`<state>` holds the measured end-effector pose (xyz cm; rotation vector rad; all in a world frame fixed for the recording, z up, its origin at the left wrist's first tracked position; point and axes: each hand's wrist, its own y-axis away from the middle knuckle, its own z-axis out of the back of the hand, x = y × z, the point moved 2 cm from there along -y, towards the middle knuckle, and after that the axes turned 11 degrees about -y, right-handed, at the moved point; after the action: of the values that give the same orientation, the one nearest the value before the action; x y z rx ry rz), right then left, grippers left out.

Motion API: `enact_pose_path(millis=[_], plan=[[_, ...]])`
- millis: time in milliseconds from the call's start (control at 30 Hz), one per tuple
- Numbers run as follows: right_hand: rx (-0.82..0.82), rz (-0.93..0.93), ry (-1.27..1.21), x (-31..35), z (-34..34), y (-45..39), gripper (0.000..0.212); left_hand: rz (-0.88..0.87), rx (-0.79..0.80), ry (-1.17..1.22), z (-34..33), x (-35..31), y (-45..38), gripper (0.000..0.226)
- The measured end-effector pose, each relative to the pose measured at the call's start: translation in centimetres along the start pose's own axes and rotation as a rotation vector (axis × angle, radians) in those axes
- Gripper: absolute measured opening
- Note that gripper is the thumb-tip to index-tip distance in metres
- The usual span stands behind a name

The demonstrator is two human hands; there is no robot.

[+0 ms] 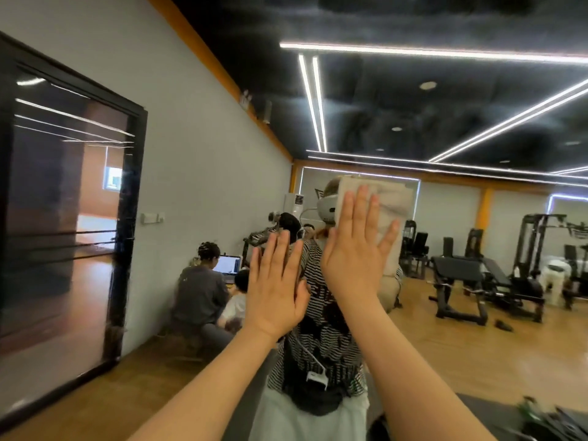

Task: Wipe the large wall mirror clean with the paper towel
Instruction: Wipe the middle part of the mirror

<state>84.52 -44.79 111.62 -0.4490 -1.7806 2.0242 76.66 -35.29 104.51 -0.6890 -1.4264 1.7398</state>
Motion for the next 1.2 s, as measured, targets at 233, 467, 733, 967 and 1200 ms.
enact_pose_path(millis=[233, 467, 733, 967, 1200], plan=[[0.064, -0.043, 0.019, 0.3, 0.5, -0.1, 0.061, -0.174, 0.079, 0.066, 2.4, 2.7, 0.0, 0.060], [0.078, -0.138, -0.028, 1.2, 1.8, -0.5, 0.064, -0.196, 0.078, -0.020, 3.4, 15.5, 1.1, 0.064], [-0.018, -0.147, -0.038, 0.6, 2.2, -1.4, 0.058, -0.121, 0.027, -0.045, 0.1, 22.8, 2.5, 0.067], [-0.082, -0.327, 0.023, 6.7, -1.6, -2.1, 0.063, -0.124, -0.002, -0.048, -0.7, 22.8, 2.8, 0.070], [0.020, -0.039, 0.058, 12.7, -5.6, -2.4, 0.055, -0.132, 0.008, -0.058, -0.8, 23.1, 2.9, 0.069]])
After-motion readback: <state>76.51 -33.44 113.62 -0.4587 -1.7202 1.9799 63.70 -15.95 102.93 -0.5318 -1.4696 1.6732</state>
